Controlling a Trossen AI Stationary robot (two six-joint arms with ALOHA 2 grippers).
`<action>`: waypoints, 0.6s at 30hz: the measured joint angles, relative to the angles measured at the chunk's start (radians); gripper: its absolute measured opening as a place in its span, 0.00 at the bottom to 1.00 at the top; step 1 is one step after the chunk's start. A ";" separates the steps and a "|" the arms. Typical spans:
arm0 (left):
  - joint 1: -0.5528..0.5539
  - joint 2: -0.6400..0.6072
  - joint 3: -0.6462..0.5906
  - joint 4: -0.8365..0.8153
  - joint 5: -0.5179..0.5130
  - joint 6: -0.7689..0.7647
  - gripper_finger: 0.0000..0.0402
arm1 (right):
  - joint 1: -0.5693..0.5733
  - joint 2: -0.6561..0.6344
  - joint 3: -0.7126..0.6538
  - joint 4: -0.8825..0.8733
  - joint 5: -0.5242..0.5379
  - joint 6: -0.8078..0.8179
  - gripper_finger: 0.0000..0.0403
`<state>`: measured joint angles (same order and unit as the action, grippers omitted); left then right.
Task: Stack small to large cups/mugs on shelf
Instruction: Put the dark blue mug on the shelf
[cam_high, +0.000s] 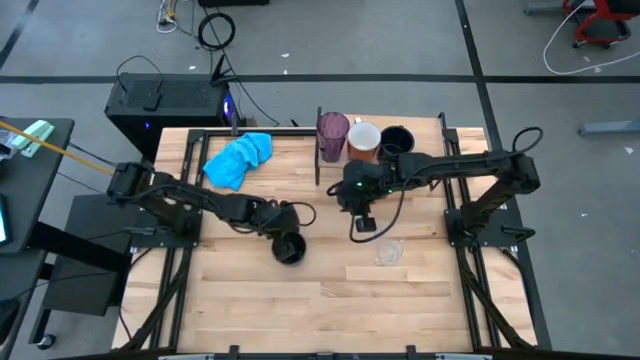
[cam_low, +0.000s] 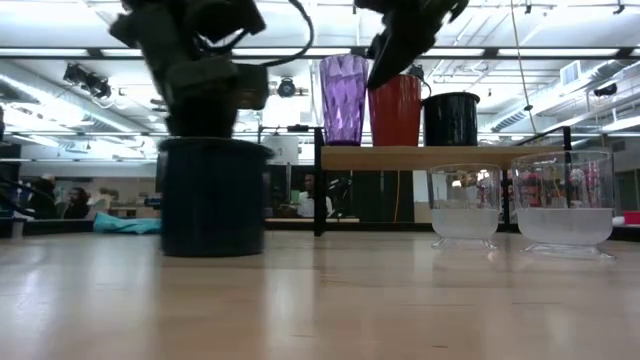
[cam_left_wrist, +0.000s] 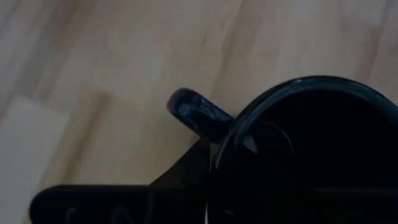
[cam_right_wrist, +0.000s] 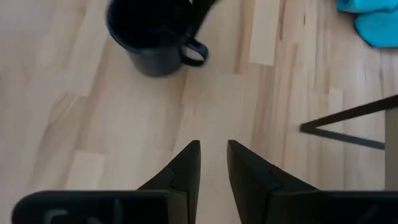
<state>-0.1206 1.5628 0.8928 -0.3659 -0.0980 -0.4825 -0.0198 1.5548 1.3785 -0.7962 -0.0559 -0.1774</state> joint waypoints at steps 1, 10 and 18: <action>0.008 0.006 0.000 0.025 0.000 0.022 0.13 | 0.006 -0.012 0.000 -0.011 0.002 0.004 0.22; 0.044 0.023 -0.001 0.240 -0.012 0.178 0.13 | 0.030 -0.092 0.000 -0.056 0.002 0.067 0.22; 0.045 0.023 -0.001 0.236 -0.015 0.233 0.13 | 0.030 -0.069 0.001 -0.039 0.002 0.081 0.22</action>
<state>-0.0753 1.5860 0.8921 -0.1297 -0.1125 -0.2491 0.0101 1.4854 1.3792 -0.8349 -0.0535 -0.0959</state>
